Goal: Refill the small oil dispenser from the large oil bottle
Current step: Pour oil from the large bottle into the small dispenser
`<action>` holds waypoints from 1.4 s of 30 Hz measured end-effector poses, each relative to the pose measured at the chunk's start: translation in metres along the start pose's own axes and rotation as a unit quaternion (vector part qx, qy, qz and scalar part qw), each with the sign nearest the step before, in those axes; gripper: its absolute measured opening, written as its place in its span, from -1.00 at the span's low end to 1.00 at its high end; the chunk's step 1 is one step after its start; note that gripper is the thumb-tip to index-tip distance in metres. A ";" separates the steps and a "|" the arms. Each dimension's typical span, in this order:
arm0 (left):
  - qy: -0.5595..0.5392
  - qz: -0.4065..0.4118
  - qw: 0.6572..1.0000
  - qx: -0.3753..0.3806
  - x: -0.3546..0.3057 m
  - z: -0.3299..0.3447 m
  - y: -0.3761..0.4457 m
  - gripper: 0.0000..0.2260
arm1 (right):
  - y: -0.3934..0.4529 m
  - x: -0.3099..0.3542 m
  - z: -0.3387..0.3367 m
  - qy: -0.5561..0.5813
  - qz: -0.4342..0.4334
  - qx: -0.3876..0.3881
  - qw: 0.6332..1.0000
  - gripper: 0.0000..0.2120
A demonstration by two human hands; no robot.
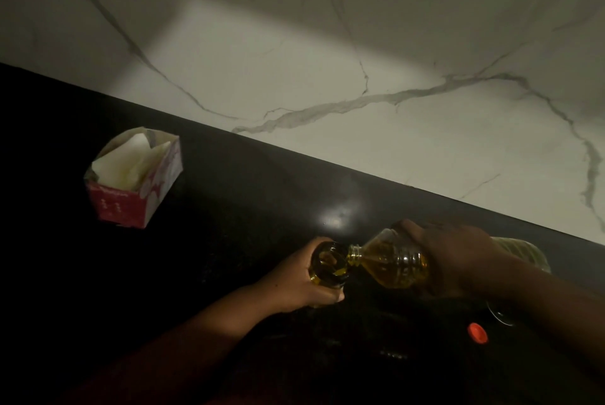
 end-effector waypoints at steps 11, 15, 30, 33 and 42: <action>0.004 -0.002 1.000 0.000 0.000 0.000 0.001 -0.37 | 0.002 -0.002 0.002 -0.008 0.004 0.014 1.000 -0.08; -0.002 0.003 1.000 -0.001 0.000 0.000 0.000 -0.38 | 0.001 0.000 0.000 -0.008 0.005 0.016 1.000 -0.10; -0.001 -0.017 1.000 0.007 0.002 0.001 0.001 -0.32 | 0.000 -0.001 0.002 -0.002 0.003 0.009 1.000 -0.10; 0.004 -0.022 1.000 0.010 0.002 0.000 0.002 -0.33 | 0.002 -0.002 0.002 -0.002 0.002 0.005 1.000 -0.10; -0.008 -0.006 1.000 0.009 -0.001 0.001 -0.001 -0.36 | 0.001 0.000 0.001 -0.019 0.003 0.001 1.000 -0.12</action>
Point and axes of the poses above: each hand's wrist, its own y-axis towards the middle knuckle, its own z-axis out of the palm, x = y × z, the point moved 1 cm from there along y, towards the middle knuckle, and after that the axes turned 3 degrees about -y, right-handed, at the moved point
